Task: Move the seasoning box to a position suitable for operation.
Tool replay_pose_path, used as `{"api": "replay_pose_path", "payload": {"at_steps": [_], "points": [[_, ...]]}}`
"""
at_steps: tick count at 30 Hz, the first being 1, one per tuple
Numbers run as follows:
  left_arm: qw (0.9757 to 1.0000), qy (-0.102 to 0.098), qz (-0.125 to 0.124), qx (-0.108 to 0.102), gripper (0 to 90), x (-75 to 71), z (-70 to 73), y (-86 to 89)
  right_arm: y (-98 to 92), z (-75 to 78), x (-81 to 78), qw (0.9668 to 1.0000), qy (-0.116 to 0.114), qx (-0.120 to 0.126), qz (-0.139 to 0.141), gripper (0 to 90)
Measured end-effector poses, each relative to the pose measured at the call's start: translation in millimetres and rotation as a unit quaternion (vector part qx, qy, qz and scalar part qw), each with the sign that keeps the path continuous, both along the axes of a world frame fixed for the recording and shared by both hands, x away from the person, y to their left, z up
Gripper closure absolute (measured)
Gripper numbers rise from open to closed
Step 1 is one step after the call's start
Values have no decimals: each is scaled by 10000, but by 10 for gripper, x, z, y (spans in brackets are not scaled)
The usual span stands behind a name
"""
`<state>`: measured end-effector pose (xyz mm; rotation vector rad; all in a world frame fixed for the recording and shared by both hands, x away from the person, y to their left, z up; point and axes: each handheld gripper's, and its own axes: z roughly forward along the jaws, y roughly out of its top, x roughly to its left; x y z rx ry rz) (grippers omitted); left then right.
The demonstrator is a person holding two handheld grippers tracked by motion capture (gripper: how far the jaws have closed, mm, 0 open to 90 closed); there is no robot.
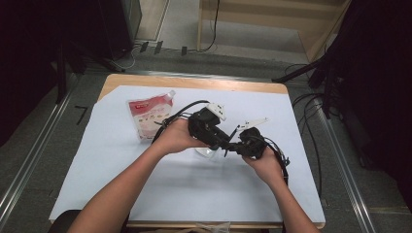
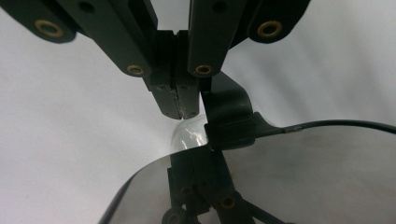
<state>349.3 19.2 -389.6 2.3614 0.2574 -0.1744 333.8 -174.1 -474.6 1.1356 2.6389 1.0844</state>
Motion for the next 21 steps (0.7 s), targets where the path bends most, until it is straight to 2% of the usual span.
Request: {"api": "replay_pose_path", "payload": {"at_steps": [3,14,20,21], "points": [[10000,43,-17,4,683,5,-10,-7,-6,-1,7,10000,-9,20,-15,900],[9999,-3,114,12,625,13,12,71,-84,27,-18,9998,-36,184,-74,900],[9999,-32,152,-71,599,18,42,141,-105,48,-115,9998,-44,202,-62,900],[9998,25,162,-92,602,16,48,163,-102,50,-130,9998,-28,203,-59,900]]}}
